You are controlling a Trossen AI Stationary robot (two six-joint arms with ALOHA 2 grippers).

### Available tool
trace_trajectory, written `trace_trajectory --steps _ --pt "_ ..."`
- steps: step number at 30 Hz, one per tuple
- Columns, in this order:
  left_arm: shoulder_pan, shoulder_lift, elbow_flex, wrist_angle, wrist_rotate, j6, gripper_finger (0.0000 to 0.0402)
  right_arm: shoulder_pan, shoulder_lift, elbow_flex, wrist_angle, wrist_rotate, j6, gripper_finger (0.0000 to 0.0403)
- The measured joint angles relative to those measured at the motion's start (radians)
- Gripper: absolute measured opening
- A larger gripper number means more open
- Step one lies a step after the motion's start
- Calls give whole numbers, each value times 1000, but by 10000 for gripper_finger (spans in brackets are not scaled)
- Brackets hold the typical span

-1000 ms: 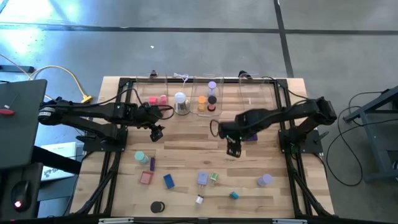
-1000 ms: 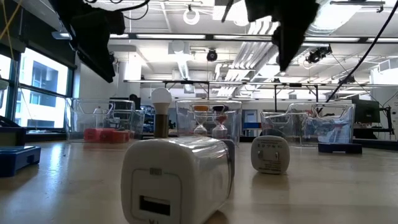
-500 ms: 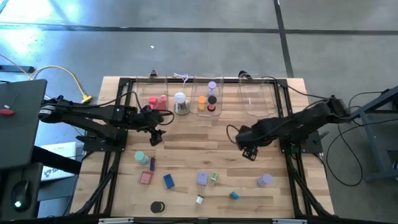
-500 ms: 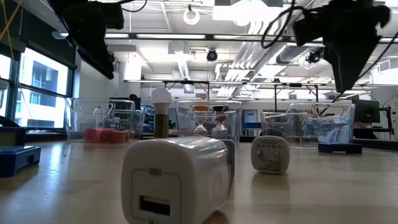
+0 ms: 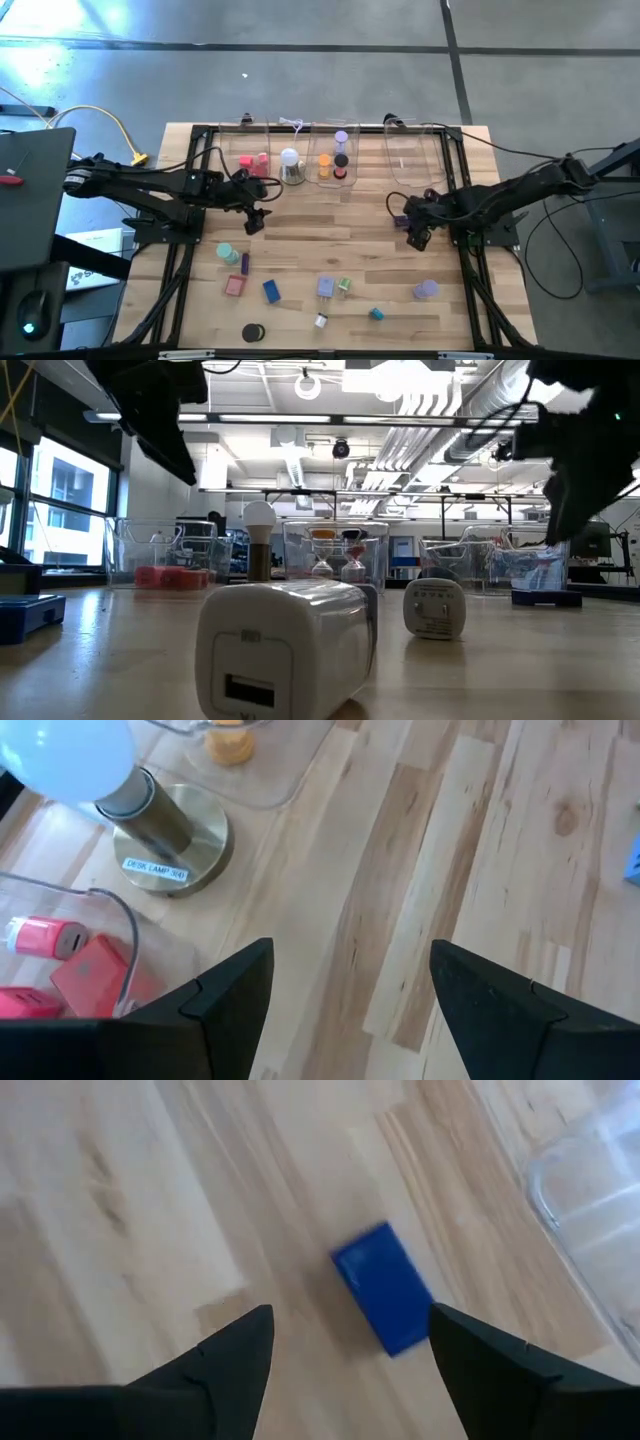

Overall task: Pick & Place Office items
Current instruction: Put the right blue digital clock into the right transparent bin

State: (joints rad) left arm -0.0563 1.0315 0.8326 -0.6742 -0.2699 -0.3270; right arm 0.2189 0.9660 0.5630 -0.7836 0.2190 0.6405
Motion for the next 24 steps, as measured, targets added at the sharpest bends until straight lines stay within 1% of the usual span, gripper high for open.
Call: trace_trajectory --steps 4,10,15,18,20,24 --pt "0 23 0 16 0 24 262 1 1 -47 20 30 -3 254" --pt "8 72 0 39 0 43 262 1 6 -49 58 35 23 254" --pt "8 104 0 36 0 43 262 4 6 -49 126 34 152 254" --pt "8 108 0 45 0 44 262 4 6 -49 172 38 199 254" --pt "8 108 0 55 0 47 262 4 6 -49 182 39 184 254" --pt "8 108 0 56 0 72 262 3 6 -49 156 52 58 254"
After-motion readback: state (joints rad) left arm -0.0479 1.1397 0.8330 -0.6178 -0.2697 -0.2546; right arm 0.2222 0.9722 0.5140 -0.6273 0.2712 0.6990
